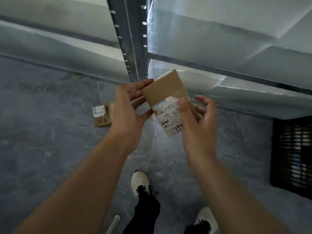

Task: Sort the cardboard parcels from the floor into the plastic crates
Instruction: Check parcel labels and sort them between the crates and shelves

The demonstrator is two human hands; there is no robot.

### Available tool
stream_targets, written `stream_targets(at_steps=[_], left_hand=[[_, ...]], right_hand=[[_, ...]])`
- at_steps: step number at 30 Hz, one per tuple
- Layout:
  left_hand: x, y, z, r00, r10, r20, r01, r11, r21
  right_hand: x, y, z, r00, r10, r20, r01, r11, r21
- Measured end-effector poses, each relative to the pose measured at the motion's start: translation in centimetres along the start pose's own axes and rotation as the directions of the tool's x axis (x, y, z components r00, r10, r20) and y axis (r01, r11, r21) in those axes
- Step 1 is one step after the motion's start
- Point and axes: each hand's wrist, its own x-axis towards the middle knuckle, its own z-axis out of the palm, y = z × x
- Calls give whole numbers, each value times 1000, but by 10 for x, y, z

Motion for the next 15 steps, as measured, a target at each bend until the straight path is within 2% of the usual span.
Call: stream_targets(at_steps=[4,8,12,15], left_hand=[[-37,8,58,993,-27,114,20,998,59],[-88,10,117,988,-55,147,47,997,57],[-160,7,179,957,-23,290,-17,991,134],[-219,1,232,937,-34,347,-39,979,201]], right_hand=[[-6,-24,-58,998,-28,-49,28,999,15],[-27,-44,-132,990,4,-139,5,998,67],[-55,-70,-220,983,8,-182,16,992,128],[-78,-94,-295,965,-4,-262,52,982,179]])
